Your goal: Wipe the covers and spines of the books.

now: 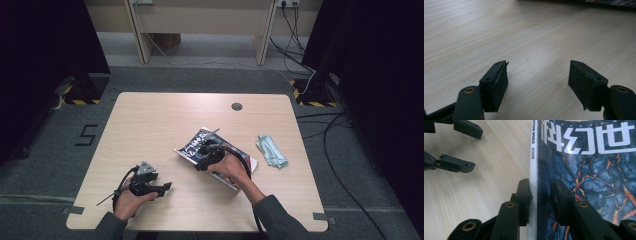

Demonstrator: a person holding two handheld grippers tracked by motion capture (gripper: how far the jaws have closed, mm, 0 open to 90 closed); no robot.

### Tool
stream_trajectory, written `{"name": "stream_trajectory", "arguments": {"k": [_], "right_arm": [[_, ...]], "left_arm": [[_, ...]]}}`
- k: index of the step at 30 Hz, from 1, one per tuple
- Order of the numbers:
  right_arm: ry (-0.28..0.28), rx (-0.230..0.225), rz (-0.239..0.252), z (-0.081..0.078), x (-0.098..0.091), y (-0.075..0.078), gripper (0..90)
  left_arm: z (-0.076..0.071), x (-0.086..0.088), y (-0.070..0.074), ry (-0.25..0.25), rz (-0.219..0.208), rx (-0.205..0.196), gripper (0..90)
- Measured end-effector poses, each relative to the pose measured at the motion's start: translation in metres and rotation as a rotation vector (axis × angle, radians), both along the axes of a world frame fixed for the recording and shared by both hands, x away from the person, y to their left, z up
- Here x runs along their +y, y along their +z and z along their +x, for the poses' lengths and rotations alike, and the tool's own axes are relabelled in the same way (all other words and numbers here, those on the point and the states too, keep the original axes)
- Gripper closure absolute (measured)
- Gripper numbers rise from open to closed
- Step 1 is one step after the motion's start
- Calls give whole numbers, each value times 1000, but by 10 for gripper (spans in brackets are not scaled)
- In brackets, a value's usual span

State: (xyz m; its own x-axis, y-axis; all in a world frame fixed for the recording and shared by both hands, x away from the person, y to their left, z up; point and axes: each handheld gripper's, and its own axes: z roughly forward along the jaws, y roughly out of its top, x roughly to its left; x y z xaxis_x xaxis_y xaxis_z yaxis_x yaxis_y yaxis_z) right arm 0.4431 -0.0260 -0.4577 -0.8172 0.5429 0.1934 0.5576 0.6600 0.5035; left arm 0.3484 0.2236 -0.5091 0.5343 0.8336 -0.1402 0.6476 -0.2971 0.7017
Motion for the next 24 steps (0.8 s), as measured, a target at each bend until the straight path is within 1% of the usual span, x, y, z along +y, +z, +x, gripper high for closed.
{"name": "stream_trajectory", "arguments": {"k": [3, 5, 7, 12, 17, 18, 19, 20, 22, 24], "right_arm": [[3, 16, 9, -2, 1, -1, 662], [-9, 28, 22, -2, 1, -2, 637], [-21, 30, 49, -3, 0, -2, 617], [-51, -8, 75, 0, -10, 4, 600], [-91, -19, 100, 3, -24, 8, 489], [-100, -47, 96, 4, -29, 8, 453], [-121, -63, 91, 5, -32, 8, 420], [-143, -66, 93, 6, -36, 7, 417], [-153, -61, 113, 7, -44, 5, 411], [-188, -66, 122, 8, -52, 4, 386]], "left_arm": [[0, 0, 0, -1, -1, -1, 314], [0, 0, 0, 1, -2, 0, 314], [0, 0, 0, -2, -1, -1, 314], [0, -1, 0, -5, -1, 0, 315], [-1, -2, -1, -6, -2, 2, 315], [-1, -3, -1, -6, -2, 3, 315], [-1, -3, -1, -6, -3, 2, 315], [-1, -4, -1, -7, -3, 2, 314], [-1, -5, -1, -12, -1, 4, 314], [-1, -5, -1, -12, -2, 4, 313]]}}
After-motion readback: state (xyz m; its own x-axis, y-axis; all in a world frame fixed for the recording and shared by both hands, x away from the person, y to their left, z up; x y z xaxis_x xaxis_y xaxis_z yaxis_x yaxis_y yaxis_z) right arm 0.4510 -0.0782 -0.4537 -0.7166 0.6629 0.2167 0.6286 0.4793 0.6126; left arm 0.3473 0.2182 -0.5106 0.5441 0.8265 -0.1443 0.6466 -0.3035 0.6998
